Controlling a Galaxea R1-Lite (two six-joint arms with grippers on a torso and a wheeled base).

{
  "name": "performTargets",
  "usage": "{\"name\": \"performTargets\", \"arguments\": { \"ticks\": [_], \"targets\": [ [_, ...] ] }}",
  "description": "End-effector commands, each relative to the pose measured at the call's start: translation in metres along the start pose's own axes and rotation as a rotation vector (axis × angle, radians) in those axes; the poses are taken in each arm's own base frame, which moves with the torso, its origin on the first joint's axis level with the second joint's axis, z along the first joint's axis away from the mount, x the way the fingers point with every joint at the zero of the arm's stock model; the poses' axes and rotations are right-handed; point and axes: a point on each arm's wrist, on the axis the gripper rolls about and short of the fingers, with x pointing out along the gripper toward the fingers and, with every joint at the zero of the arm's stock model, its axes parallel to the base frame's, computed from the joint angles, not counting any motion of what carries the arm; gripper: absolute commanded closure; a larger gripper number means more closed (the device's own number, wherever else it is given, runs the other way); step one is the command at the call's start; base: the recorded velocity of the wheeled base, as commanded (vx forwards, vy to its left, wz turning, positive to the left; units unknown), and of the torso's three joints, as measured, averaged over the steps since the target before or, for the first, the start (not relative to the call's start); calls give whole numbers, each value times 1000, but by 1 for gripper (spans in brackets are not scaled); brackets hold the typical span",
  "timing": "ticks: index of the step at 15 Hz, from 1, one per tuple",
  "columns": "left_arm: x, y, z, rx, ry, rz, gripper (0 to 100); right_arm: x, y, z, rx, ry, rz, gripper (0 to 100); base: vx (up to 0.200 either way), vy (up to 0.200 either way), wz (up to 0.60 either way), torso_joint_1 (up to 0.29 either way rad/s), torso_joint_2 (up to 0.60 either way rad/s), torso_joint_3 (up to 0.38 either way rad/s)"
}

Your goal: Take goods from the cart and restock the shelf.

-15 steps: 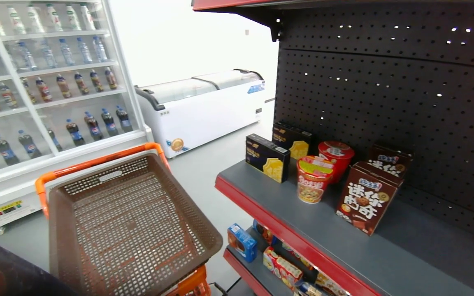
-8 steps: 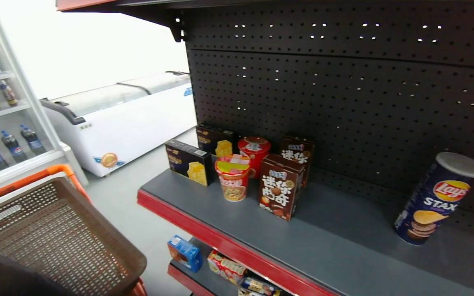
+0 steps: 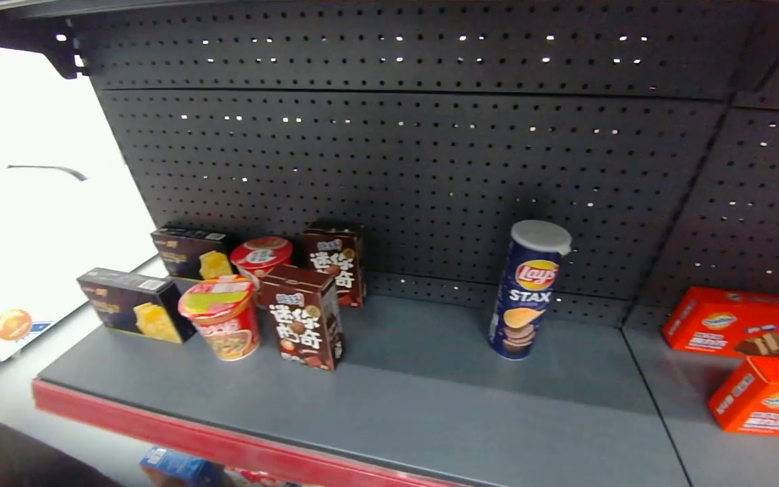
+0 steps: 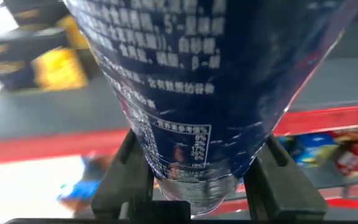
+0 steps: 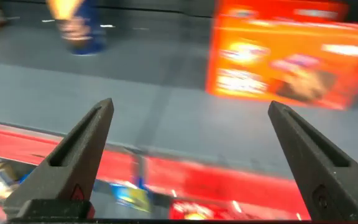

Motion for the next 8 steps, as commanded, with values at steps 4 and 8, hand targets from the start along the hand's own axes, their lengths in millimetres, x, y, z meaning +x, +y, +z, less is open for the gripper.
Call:
{"name": "performTargets", "arguments": {
  "ticks": [4, 8],
  "targets": [
    [-1, 0, 0, 1, -8, 4, 100, 0, 0, 0, 0, 0, 0, 0, 0, 0, -300, 1, 4, 0],
    [-6, -2, 1, 12, -41, 6, 100, 0, 0, 0, 1, 0, 0, 0, 0, 0, 0, 0, 0, 0]
  ]
}}
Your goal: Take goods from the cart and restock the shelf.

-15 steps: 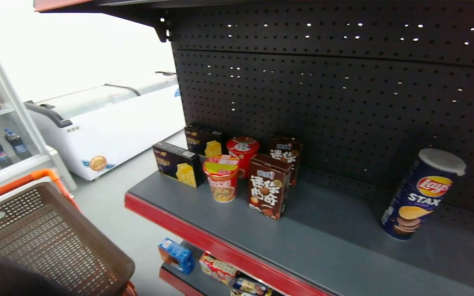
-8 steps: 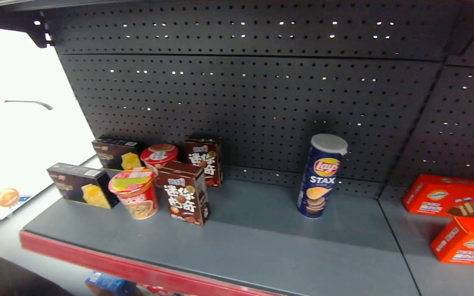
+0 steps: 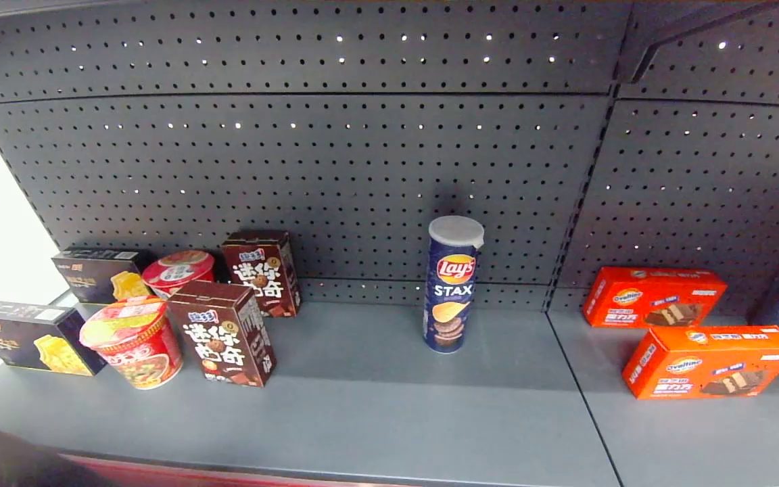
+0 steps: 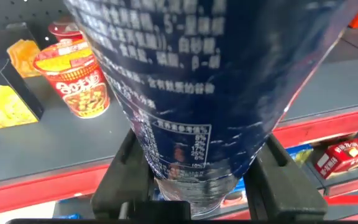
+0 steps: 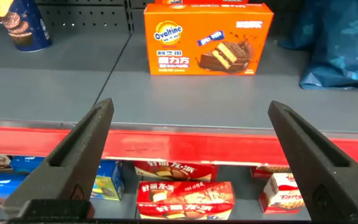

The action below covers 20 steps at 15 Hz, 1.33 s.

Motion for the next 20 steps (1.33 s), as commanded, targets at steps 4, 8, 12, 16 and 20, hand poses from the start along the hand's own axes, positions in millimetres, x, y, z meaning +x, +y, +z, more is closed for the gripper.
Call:
{"name": "performTargets", "arguments": {
  "ticks": [4, 8, 12, 16, 20],
  "targets": [
    [-5, -2, -7, 6, -21, -11, 100, 0, 0, 0, -2, 0, 1, 0, 0, 0, -150, 1, 2, 1],
    [-9, -3, -14, 6, -31, -12, 100, 0, 0, 0, -2, 0, 1, 0, 0, 0, 0, 0, 0, 0],
    [-12, -4, 3, 24, -88, 15, 100, 6, 0, 2, 2, 86, 15, 0, 0, 0, 0, 0, 0, 0],
    [-18, -6, 9, 26, -43, 10, 100, 42, 7, 87, -7, 144, 323, 0, 0, 0, 0, 0, 0, 0],
    [-30, -9, 7, 29, -59, 13, 100, 89, 35, 138, 15, 200, 574, 0, 0, 0, 0, 0, 0, 0]
  ]
}}
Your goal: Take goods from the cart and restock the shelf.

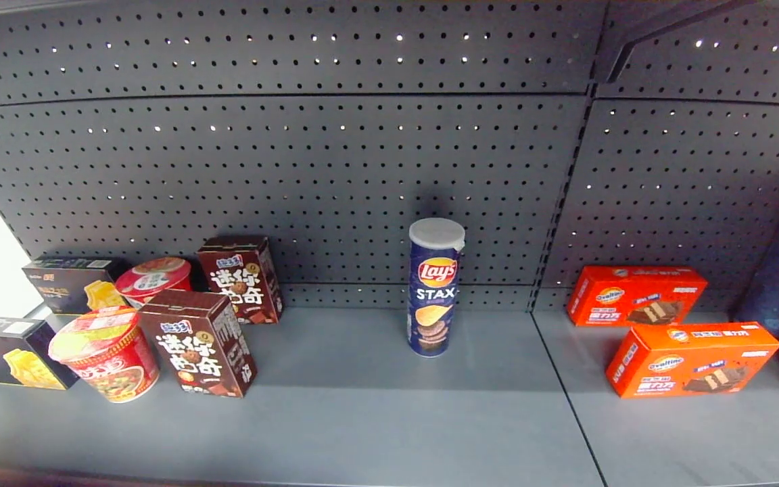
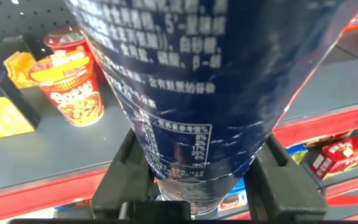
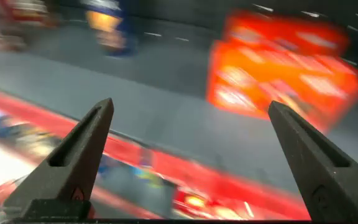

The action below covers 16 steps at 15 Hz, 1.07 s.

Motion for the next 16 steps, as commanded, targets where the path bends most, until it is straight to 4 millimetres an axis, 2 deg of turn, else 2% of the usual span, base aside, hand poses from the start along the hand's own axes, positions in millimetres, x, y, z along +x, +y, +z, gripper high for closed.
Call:
{"name": "performTargets", "arguments": {
  "ticks": [1, 3, 5, 6, 7, 8, 9, 11, 13, 14, 16],
  "targets": [
    [-5, -1, 6, 6, -29, 4, 100, 80, 12, 63, 104, 85, 260, 0, 0, 0, 0, 0, 0, 0],
    [-3, -1, 5, -1, -13, -4, 100, 123, 18, 63, 99, 131, 314, 0, 0, 0, 0, 0, 0, 0],
    [-1, 0, 9, -9, -1, -26, 100, 166, 25, 55, -2, 134, 419, 0, 0, 0, 0, 0, 0, 0],
    [0, 0, 10, -9, 1, -32, 100, 178, 26, 53, -39, 127, 432, 0, 0, 0, 0, 0, 0, 0],
    [1, 1, 10, -19, 2, -60, 100, 206, 30, 53, -104, 130, 460, 0, 0, 0, 0, 0, 0, 0],
    [1, 1, 11, -22, 2, -83, 100, 223, 37, 56, -113, 131, 491, 0, 0, 0, 0, 0, 0, 0],
    [0, 1, 11, -22, -1, -91, 100, 231, 39, 55, -120, 135, 502, 0, 0, 0, 0, 0, 0, 0],
    [-1, 1, 8, -54, 6, -106, 100, 269, 46, 54, -147, 113, 590, 0, 0, 0, 0, 0, 0, 0],
    [-2, 1, 10, -76, -4, -107, 100, 290, 49, 54, -144, 87, 658, 0, 0, 0, 0, 0, 0, 0],
    [-2, 1, 10, -77, -6, -109, 100, 293, 48, 53, -143, 90, 663, 0, 0, 0, 0, 0, 0, 0],
    [-2, 1, 10, -81, -5, -138, 100, 314, 42, 44, -139, 96, 670, 0, 0, 0, 0, 0, 0, 0]
  ]
}}
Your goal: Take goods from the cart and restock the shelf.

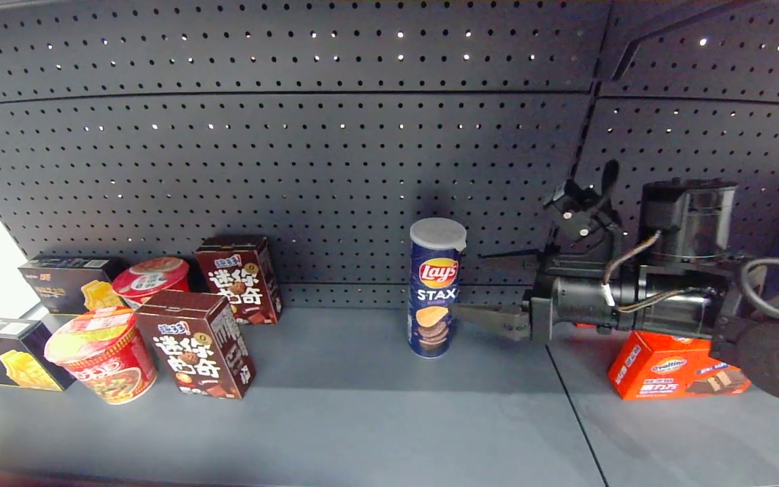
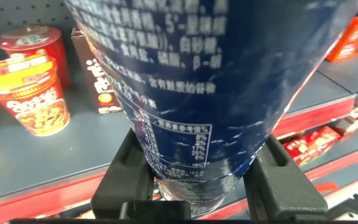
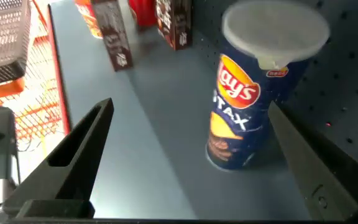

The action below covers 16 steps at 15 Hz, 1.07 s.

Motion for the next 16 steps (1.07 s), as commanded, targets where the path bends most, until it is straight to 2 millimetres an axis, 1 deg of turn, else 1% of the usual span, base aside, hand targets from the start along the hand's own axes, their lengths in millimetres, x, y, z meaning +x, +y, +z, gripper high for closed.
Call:
{"name": "performTargets", "arguments": {
  "ticks": [1, 4, 5, 6, 8, 11, 12, 16],
  "targets": [
    [0, 0, 0, 0, 1, -15, 100, 19, -21, -21, 23, 33, -9, 0, 0, 0, 0, 0, 0, 0],
    [1, 1, -3, -3, 11, -16, 100, 19, -31, -27, 34, 44, -33, 0, 0, 0, 0, 0, 0, 0],
    [1, 1, -3, -3, 11, -16, 100, 19, -31, -27, 34, 44, -33, 0, 0, 0, 0, 0, 0, 0],
    [1, 1, -4, -5, 16, -16, 100, 20, -41, -35, 42, 40, -4, 0, 0, 0, 0, 0, 0, 0],
    [1, 1, -4, -5, 16, -16, 100, 26, -46, -42, 41, 30, 23, 0, 0, 0, 0, 0, 0, 0],
    [1, 1, -3, -4, 13, -15, 100, 42, -54, -57, 43, 21, 79, 0, 0, 0, 0, 0, 0, 0],
    [1, 1, -3, -4, 14, -15, 100, 50, -56, -63, 42, 17, 100, 0, 0, 0, 0, 0, 0, 0],
    [0, 0, -2, -3, 10, -16, 100, 67, -66, -74, 42, 11, 130, 0, 0, 0, 0, 0, 0, 0]
  ]
}}
